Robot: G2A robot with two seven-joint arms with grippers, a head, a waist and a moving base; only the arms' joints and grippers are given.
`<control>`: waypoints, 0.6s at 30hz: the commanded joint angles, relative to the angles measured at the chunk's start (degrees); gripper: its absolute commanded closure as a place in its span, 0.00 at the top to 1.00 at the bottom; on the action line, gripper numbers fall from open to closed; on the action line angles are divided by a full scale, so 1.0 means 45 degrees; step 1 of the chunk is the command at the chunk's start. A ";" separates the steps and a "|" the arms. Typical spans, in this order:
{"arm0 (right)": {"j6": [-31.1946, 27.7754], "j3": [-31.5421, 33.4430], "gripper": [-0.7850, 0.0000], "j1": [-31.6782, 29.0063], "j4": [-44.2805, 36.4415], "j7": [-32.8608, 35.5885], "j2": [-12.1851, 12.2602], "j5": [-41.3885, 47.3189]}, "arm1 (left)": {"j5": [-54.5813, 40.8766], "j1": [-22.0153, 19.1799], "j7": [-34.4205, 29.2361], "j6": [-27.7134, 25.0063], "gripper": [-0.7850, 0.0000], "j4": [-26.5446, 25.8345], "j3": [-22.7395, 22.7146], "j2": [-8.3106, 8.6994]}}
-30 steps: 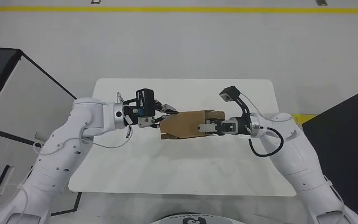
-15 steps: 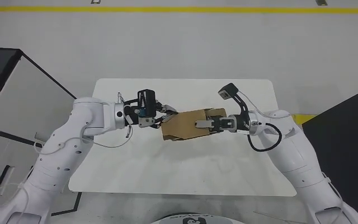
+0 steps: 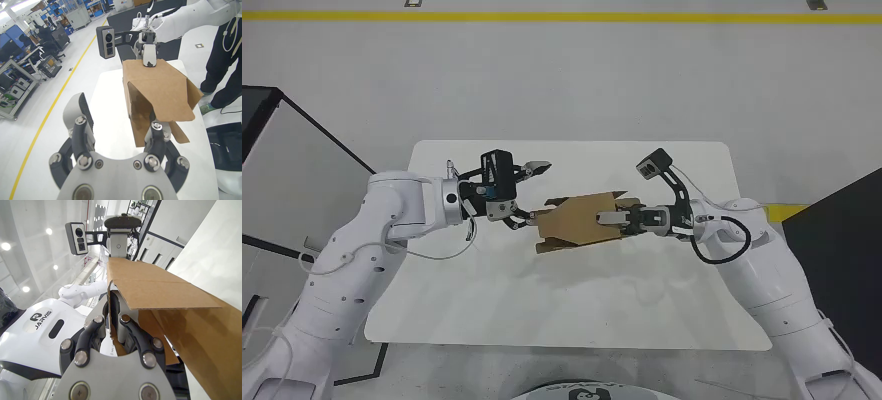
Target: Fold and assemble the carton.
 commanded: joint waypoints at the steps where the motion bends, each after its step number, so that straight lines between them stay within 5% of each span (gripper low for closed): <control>1: 0.0042 0.0150 0.00 -0.0095 0.0160 0.0089 0.0017 0.0407 | 0.0044 0.0012 0.0043 0.0074 1.00 0.0033 -0.0152 0.0012; 8: 0.0168 0.0705 0.00 -0.0413 0.0655 0.0393 0.0079 0.1579 | -0.0008 0.0176 0.0047 0.0133 1.00 0.0090 -0.0535 0.0054; 9: 0.0165 0.0763 0.00 -0.0439 0.0688 0.0421 0.0085 0.1672 | -0.0006 0.0203 0.0038 0.0206 0.91 0.0070 -0.0632 0.0062; 10: 0.0165 0.0763 0.00 -0.0439 0.0688 0.0421 0.0085 0.1672 | 0.0021 0.0214 0.0062 0.0305 0.45 0.0036 -0.0699 0.0064; 11: 0.0165 0.0763 0.00 -0.0439 0.0688 0.0421 0.0085 0.1672 | 0.0026 0.0237 0.0138 0.0405 0.16 0.0000 -0.0764 0.0064; 12: 0.0165 0.0763 0.00 -0.0439 0.0688 0.0421 0.0085 0.1672 | 0.0026 0.0237 0.0138 0.0405 0.00 0.0000 -0.0764 0.0064; 18: 0.0214 0.0751 0.00 -0.0496 0.0603 0.0162 0.0075 0.1658 | 0.0015 0.0293 0.0104 0.0523 0.00 -0.0004 -0.0754 0.0059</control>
